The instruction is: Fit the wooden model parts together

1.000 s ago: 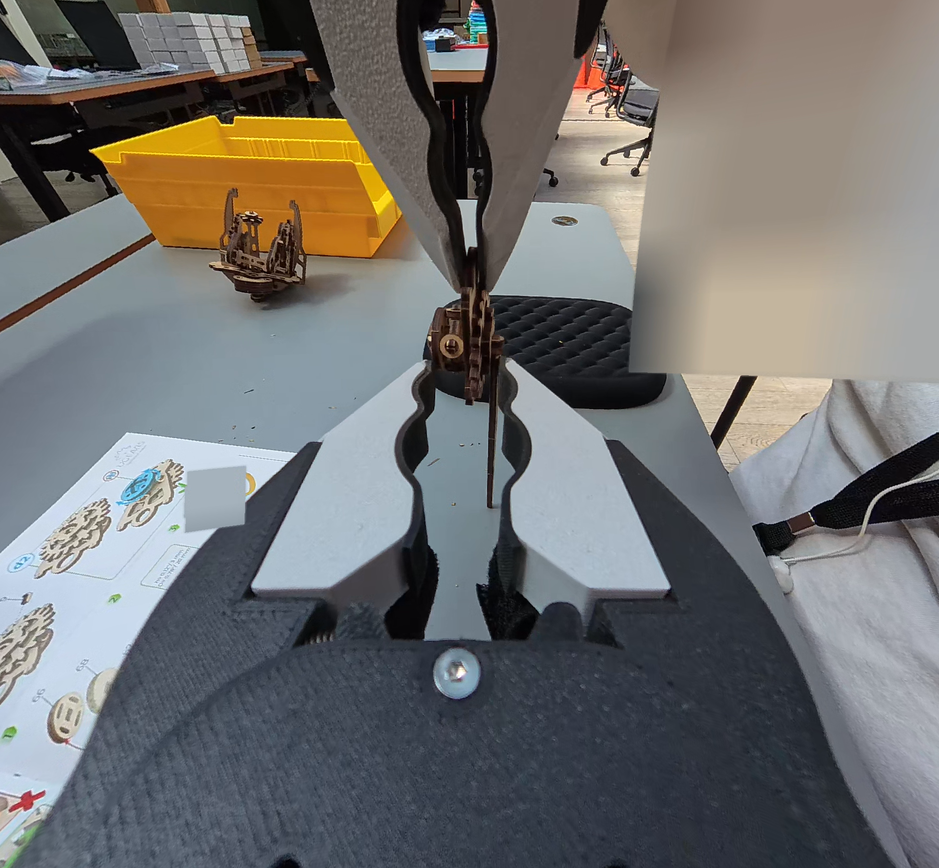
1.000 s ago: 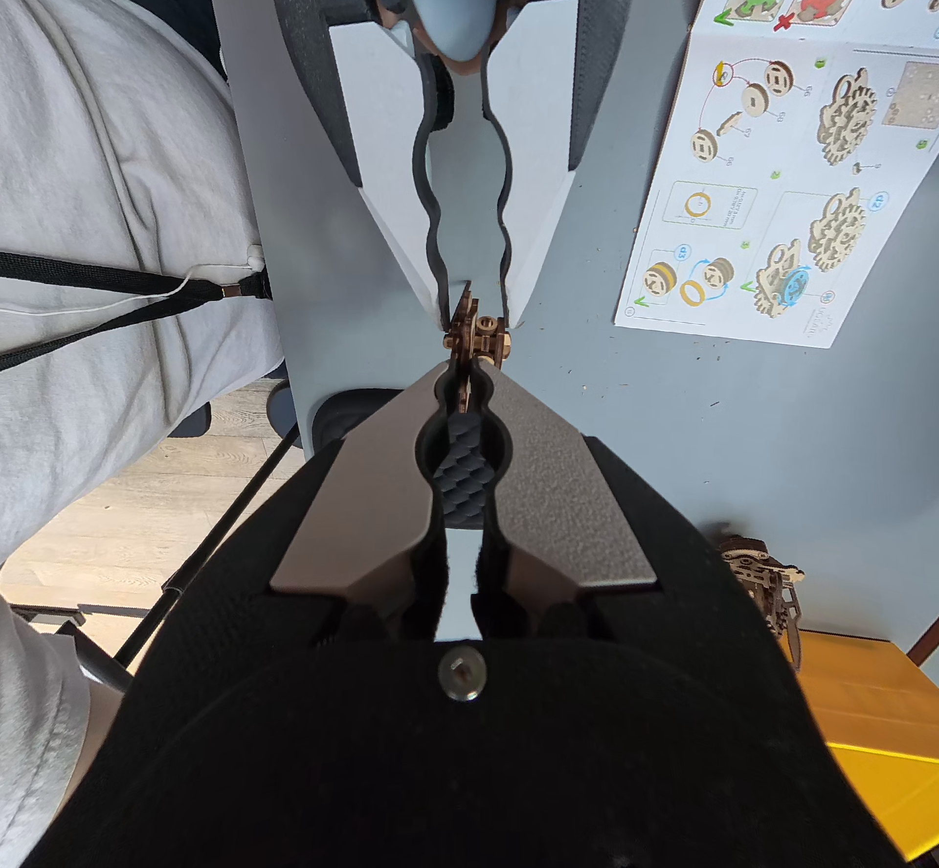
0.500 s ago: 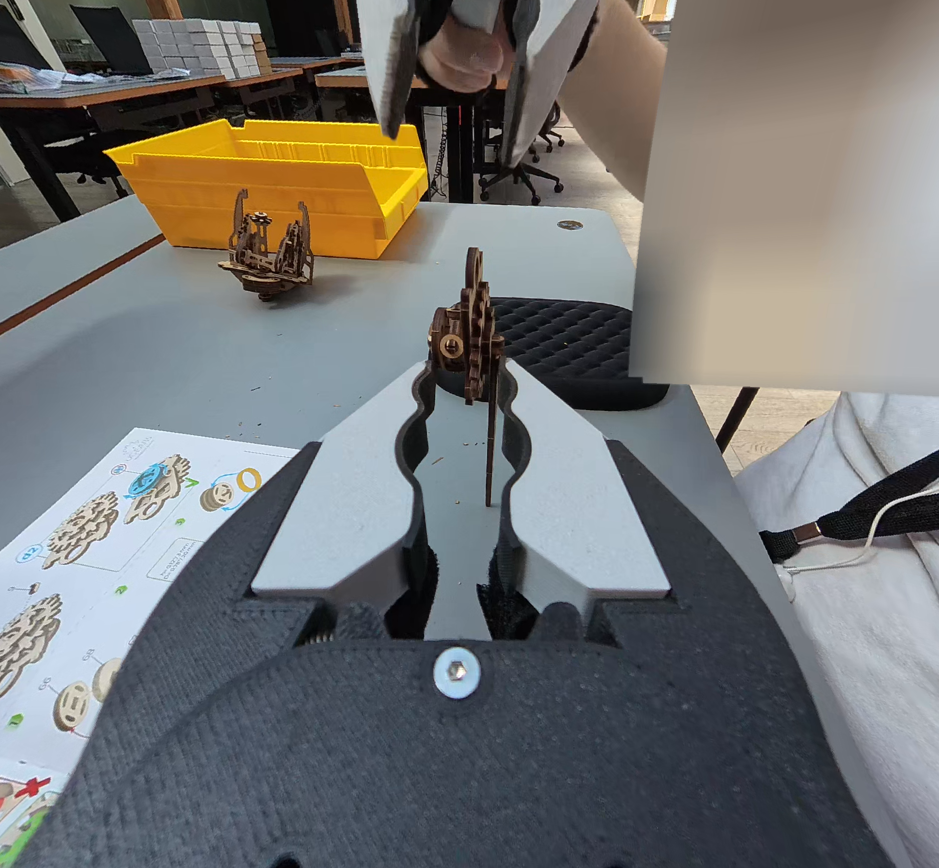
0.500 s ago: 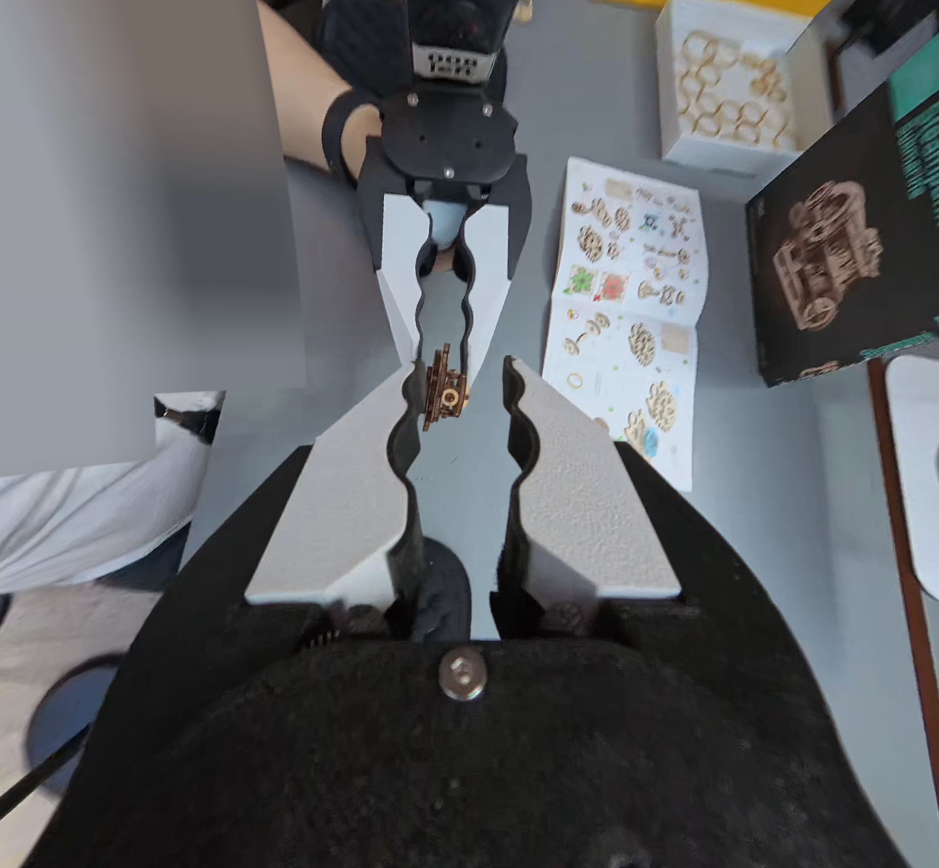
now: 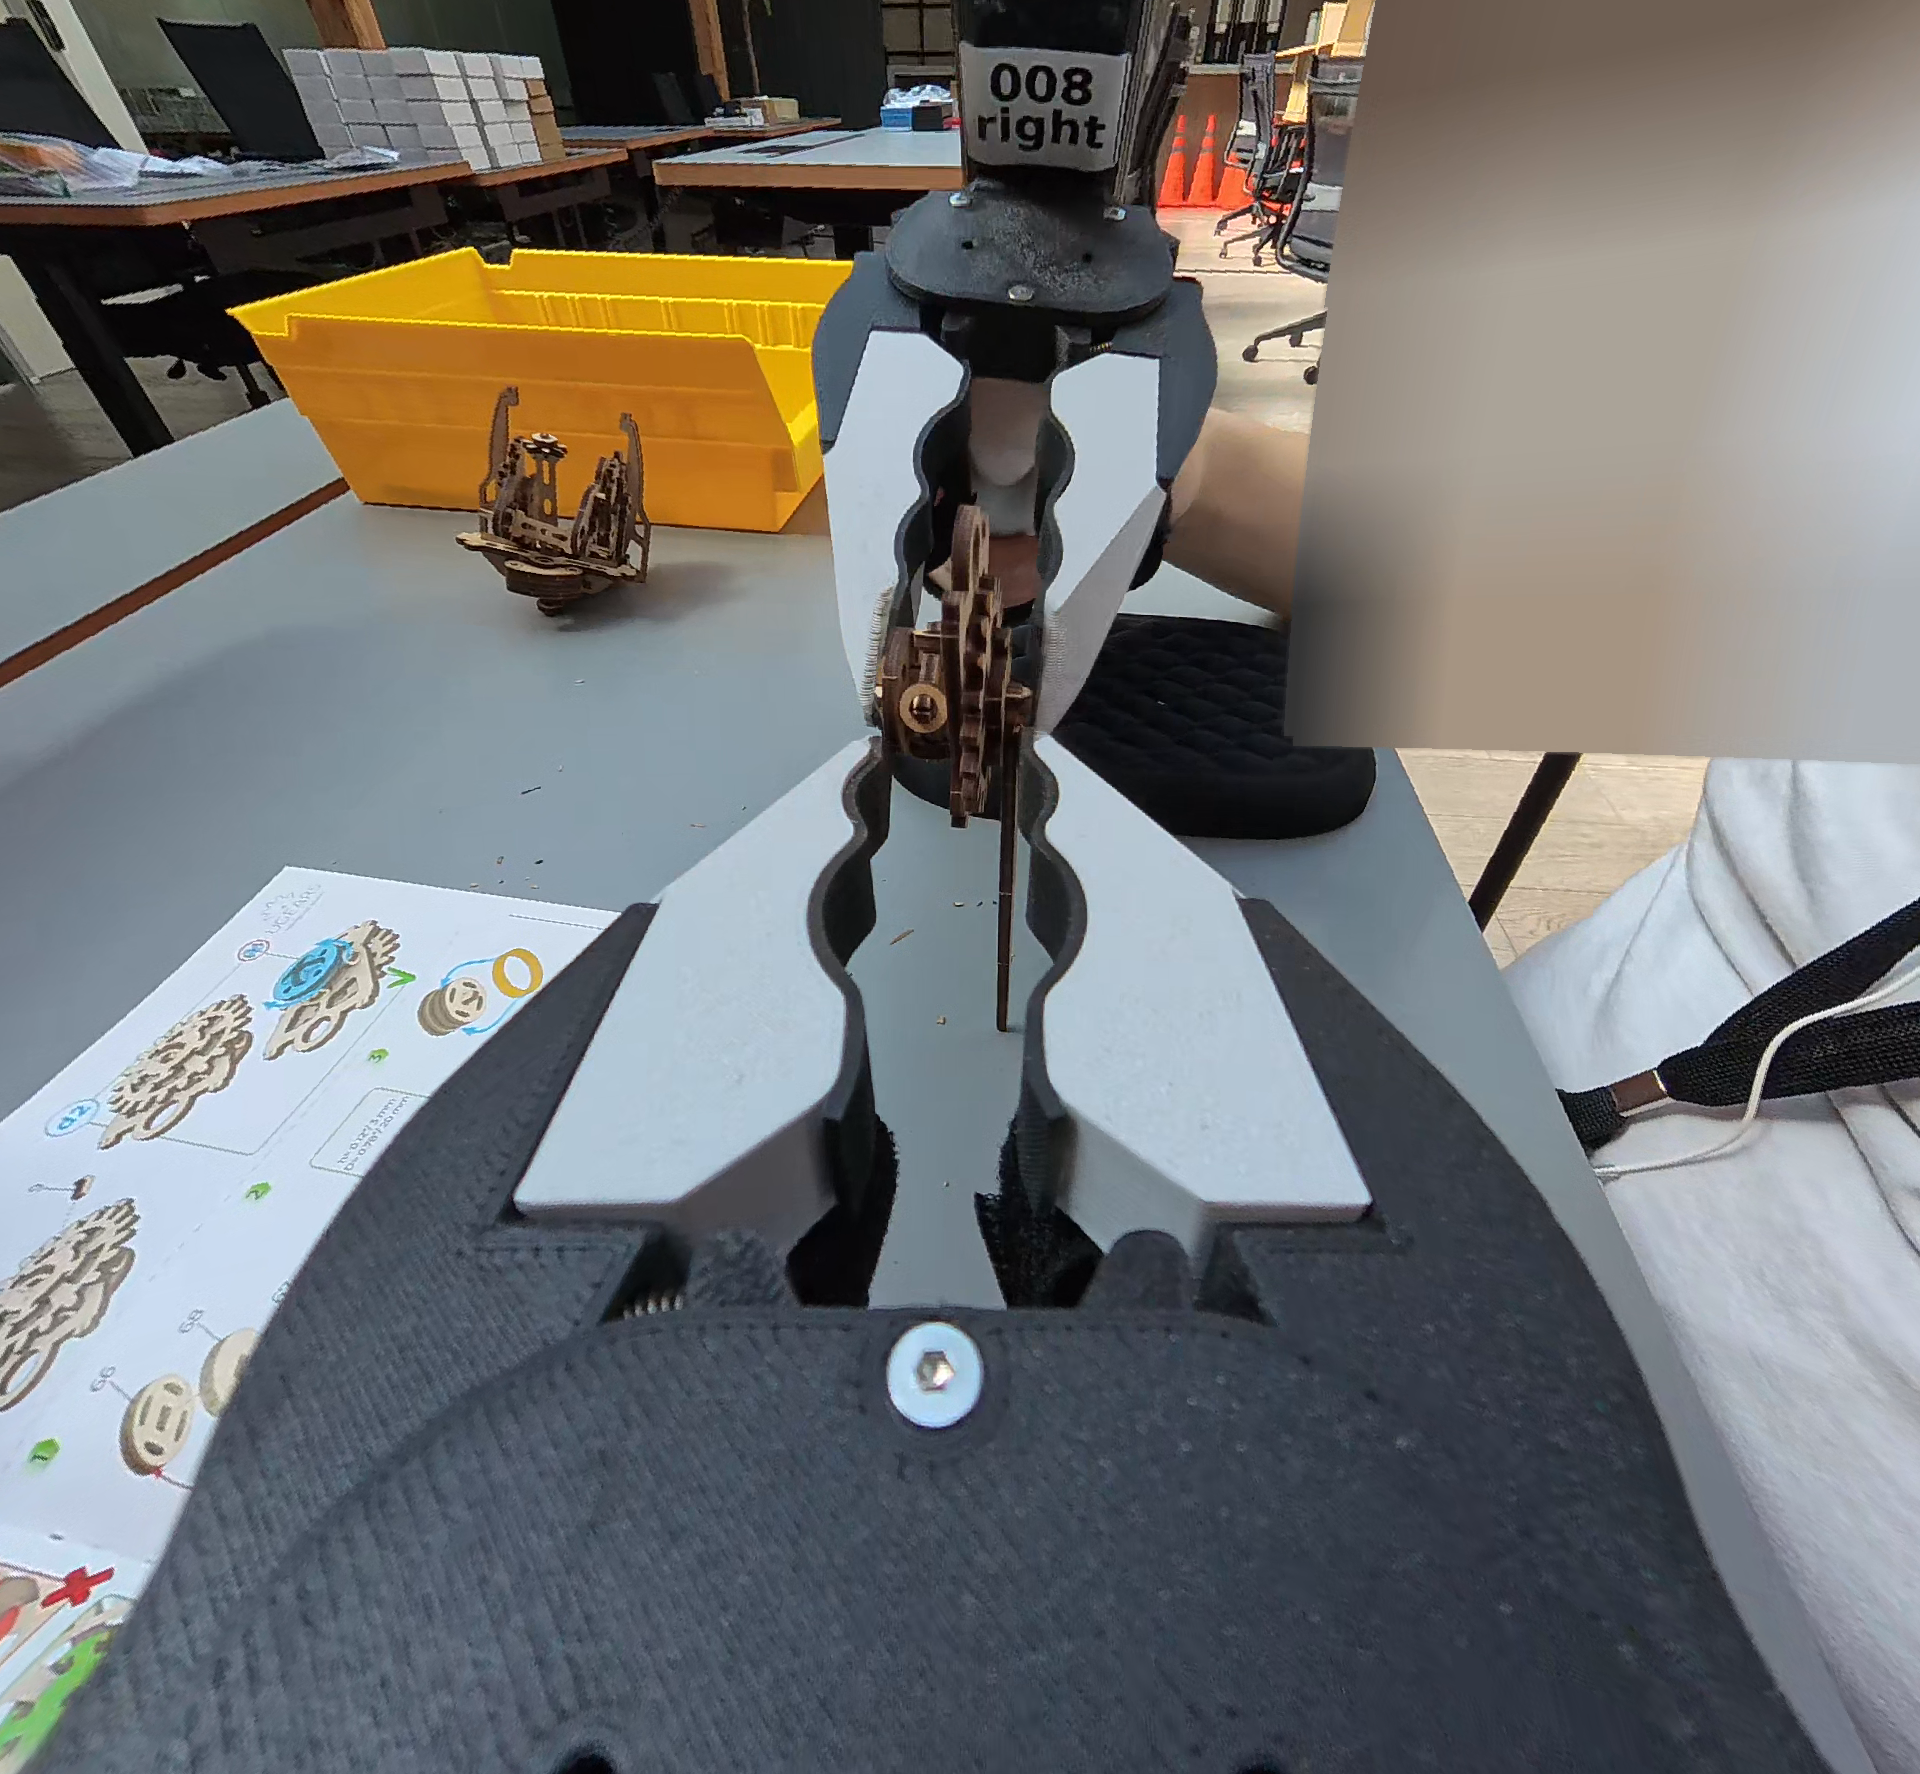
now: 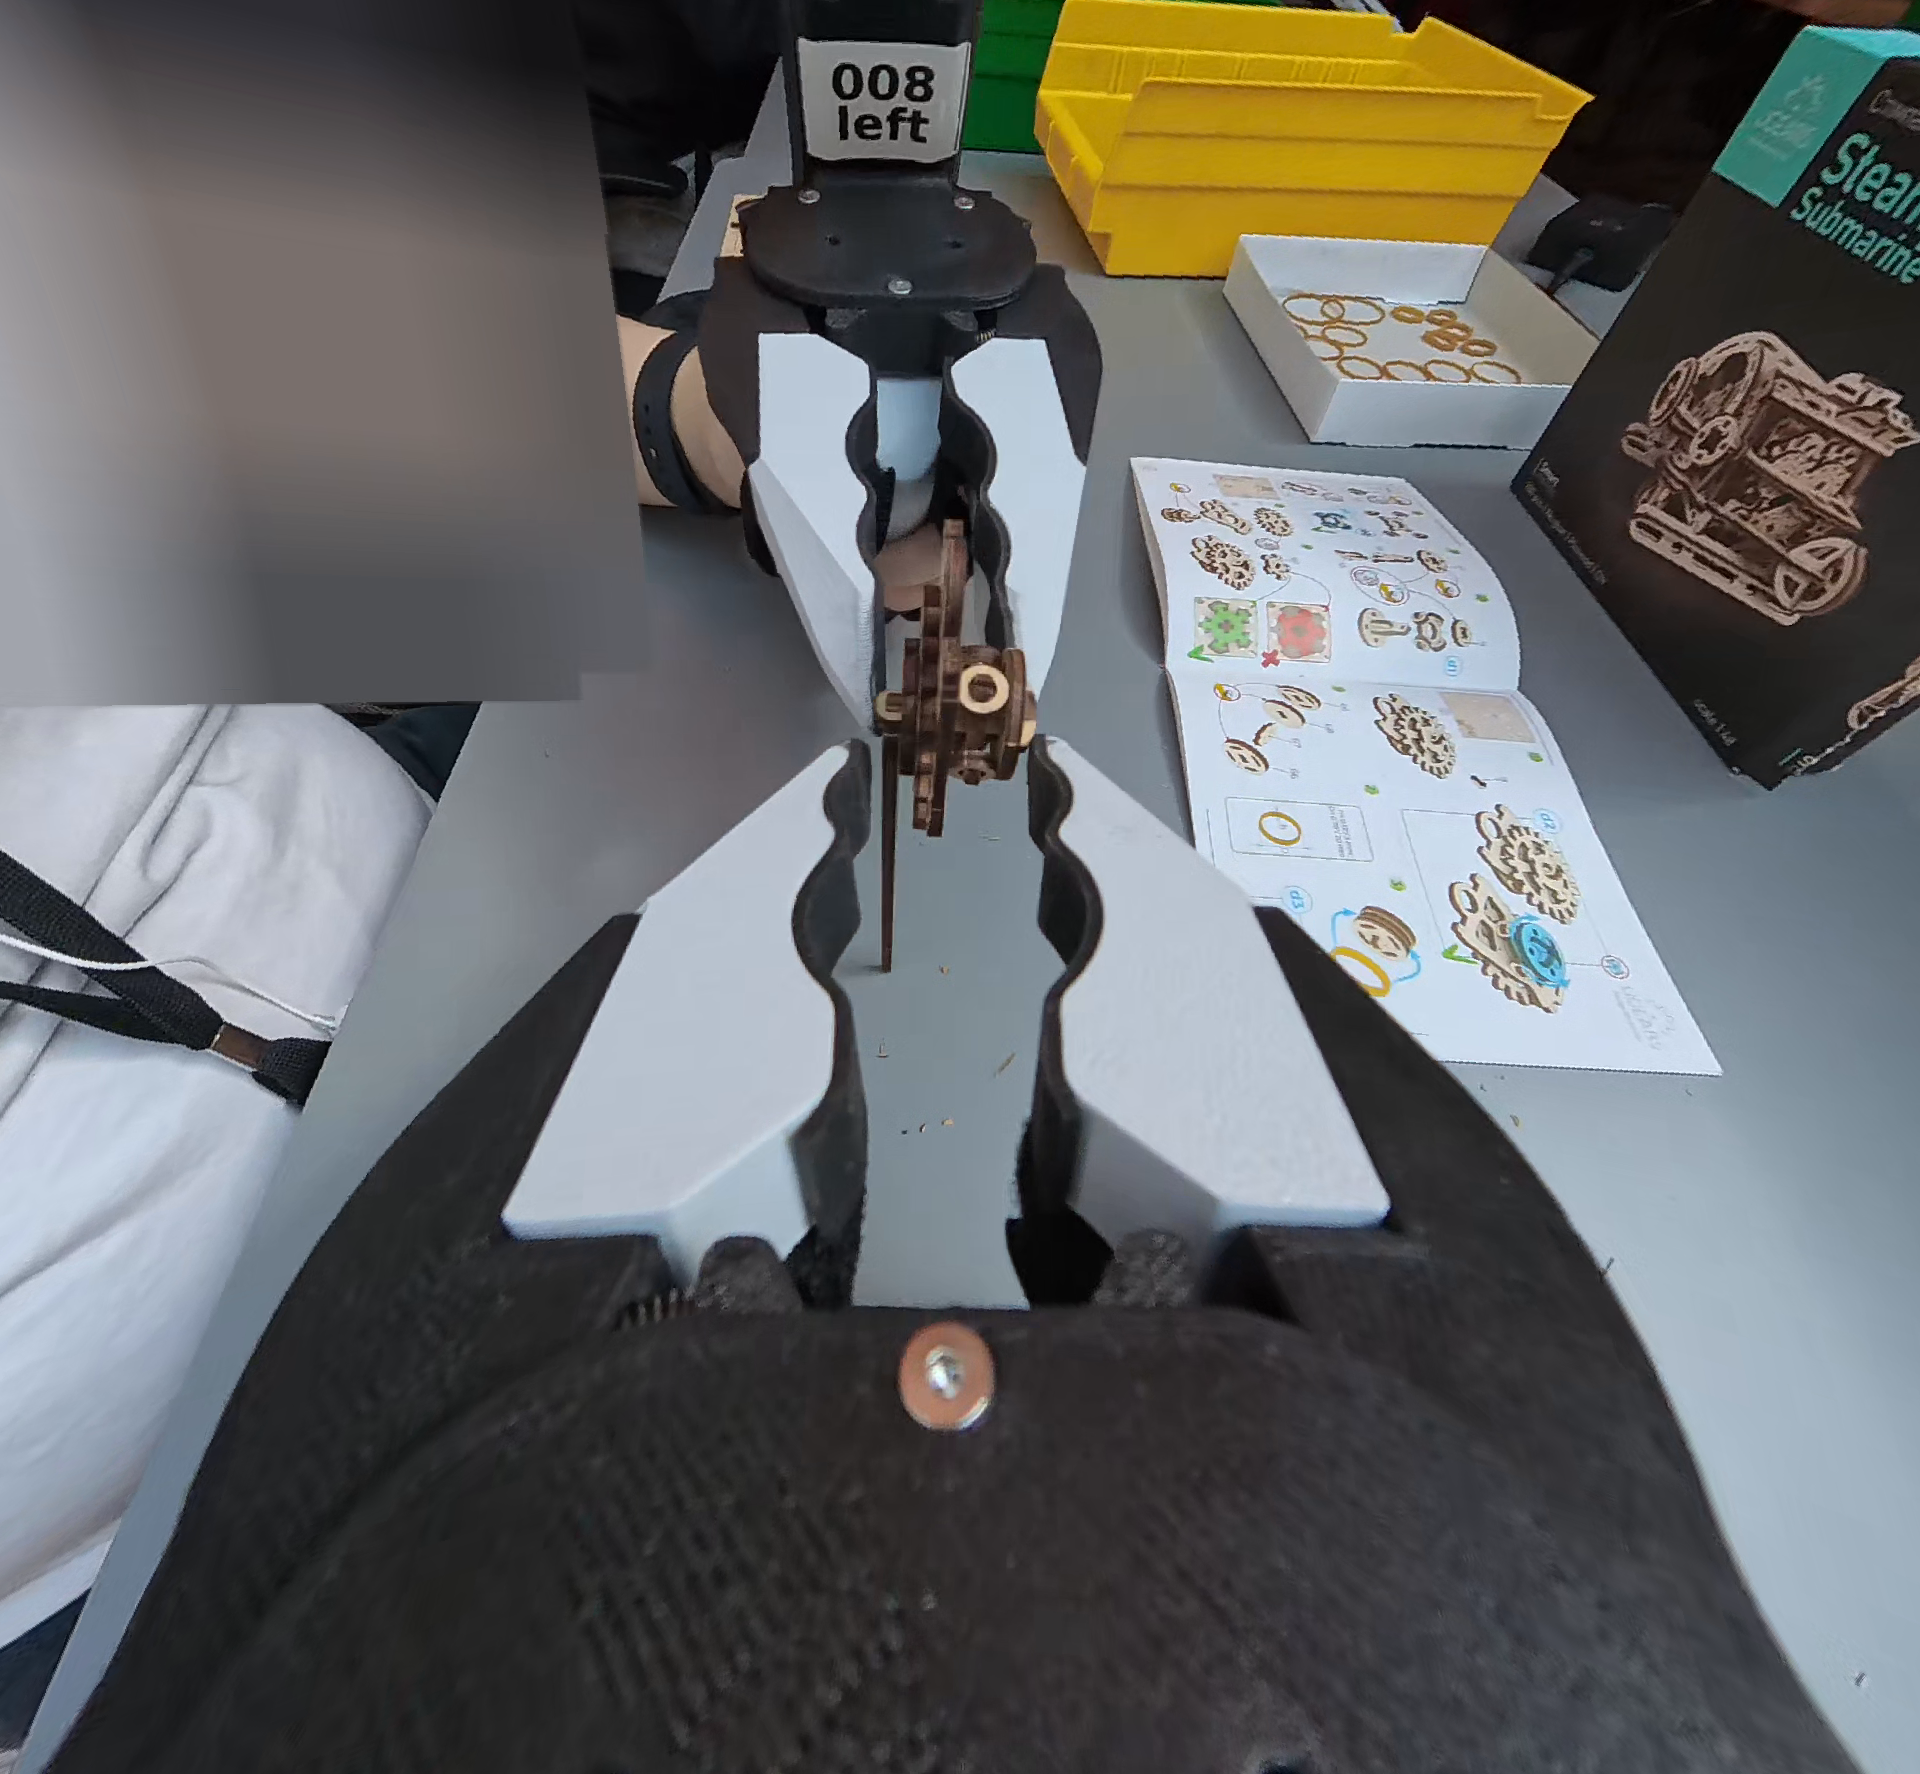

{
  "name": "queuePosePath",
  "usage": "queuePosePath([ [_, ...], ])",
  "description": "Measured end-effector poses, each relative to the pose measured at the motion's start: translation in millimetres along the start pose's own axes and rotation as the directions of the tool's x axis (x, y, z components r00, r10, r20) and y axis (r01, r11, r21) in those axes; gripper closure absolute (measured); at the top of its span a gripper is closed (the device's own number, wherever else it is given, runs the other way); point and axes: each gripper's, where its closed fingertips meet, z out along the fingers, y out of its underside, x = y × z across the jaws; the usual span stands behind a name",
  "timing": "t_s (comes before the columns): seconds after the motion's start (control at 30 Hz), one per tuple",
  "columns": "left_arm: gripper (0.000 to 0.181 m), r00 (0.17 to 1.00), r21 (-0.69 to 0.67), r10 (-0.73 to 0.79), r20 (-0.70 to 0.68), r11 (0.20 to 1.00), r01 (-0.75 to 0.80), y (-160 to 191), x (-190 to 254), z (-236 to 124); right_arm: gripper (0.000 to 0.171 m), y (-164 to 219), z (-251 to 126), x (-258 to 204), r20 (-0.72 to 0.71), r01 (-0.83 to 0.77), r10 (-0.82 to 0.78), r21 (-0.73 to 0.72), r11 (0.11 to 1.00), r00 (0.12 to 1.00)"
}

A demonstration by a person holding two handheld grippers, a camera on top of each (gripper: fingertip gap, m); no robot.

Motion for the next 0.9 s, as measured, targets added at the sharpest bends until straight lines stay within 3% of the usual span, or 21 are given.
queuePosePath([
  [0.9,0.162,0.999,-0.01,0.051,0.017,0.999,-0.051,-2.9,0.0,-4.4,0.146,1.0,-0.8,-0.9,0.0,-0.043,0.043,-0.01,0.999,0.999],
])
